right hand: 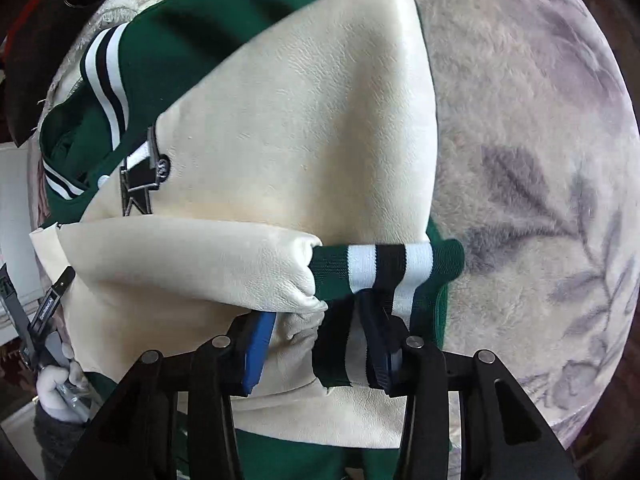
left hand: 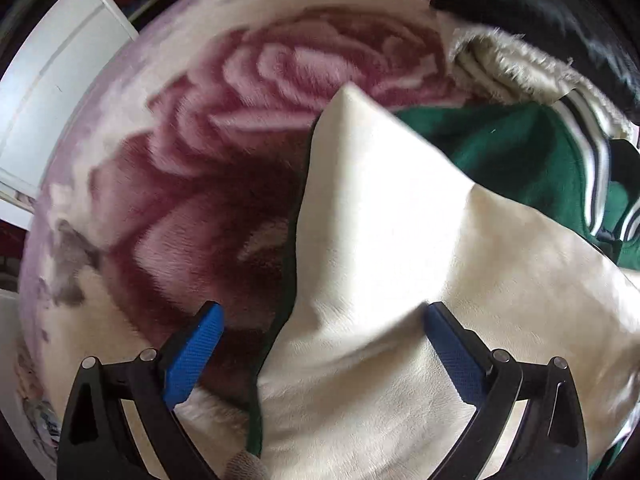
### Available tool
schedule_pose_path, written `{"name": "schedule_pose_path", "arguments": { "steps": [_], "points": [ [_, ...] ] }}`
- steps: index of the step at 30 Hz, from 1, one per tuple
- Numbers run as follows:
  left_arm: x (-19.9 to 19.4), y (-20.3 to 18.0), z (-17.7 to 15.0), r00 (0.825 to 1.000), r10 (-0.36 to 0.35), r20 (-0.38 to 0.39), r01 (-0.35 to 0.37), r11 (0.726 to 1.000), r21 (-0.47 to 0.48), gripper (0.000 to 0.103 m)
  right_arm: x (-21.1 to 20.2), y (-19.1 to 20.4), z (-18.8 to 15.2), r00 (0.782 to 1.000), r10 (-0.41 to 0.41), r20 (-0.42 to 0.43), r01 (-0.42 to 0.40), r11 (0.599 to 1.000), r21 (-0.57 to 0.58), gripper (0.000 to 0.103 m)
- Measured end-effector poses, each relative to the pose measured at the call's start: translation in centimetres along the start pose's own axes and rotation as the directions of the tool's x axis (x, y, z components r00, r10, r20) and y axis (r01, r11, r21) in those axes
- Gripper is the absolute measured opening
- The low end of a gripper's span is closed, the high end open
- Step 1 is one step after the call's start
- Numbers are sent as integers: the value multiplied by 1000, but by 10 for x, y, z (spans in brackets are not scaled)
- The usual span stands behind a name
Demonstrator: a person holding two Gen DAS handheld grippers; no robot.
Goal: Fold large clothes
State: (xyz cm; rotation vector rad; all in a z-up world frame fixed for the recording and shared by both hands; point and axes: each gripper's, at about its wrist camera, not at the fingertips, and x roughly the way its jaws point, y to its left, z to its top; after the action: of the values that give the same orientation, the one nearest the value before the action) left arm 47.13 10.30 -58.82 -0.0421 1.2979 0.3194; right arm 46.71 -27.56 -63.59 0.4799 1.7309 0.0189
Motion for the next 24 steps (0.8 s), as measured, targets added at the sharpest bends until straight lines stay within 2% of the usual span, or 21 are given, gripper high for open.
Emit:
{"name": "schedule_pose_path", "arguments": {
  "steps": [2,4,6,8,9,11,14,15,16,17,18,21,22,24],
  "points": [
    [-16,-1,-4,999,23,34,-23,1000,11,103,-28,-2,5,995,97,13,-97,995,17,47],
    [-33,-4,-11,998,8,61,-9,1000,14,103,-65,-17,14,976,196,98,-202,977,66,55],
    [-45,-10,-19,997,-11,74,11,1000,2,103,-88,-36,33,962,214,172,-234,966,108,71],
    [-50,-22,-25,997,-21,72,21,1000,-1,103,-91,-60,66,961,191,199,-226,959,168,72],
    [-51,-29,-27,997,-14,74,14,1000,4,103,-83,-72,83,965,188,183,-225,952,208,72],
    [-49,-44,-34,997,7,70,-9,1000,18,103,-56,-89,114,965,237,114,-260,925,276,72],
    [-45,-66,-39,997,37,69,-41,997,58,103,-7,-87,138,934,349,-75,-310,896,317,72],
    [-45,-72,-42,996,48,70,-53,996,71,103,7,-82,140,928,349,-129,-293,900,322,63],
    [-46,-80,-45,996,60,71,-66,994,84,103,11,-76,140,941,314,-129,-262,914,311,51],
    [-46,-85,-47,995,71,74,-78,992,96,103,10,-73,141,949,290,-123,-242,921,304,21],
    [-46,-91,-50,994,77,79,-85,990,110,103,7,-68,140,950,294,-105,-250,917,310,12],
    [-46,-102,-52,993,87,83,-97,986,134,103,-23,-52,141,984,180,7,-175,949,262,9],
    [-47,-105,-53,993,79,82,-90,986,139,103,-33,-52,143,990,128,58,-139,958,250,9],
    [-49,-109,-54,994,78,81,-90,985,150,103,-34,-57,146,989,118,86,-137,951,278,9]
  ]
}}
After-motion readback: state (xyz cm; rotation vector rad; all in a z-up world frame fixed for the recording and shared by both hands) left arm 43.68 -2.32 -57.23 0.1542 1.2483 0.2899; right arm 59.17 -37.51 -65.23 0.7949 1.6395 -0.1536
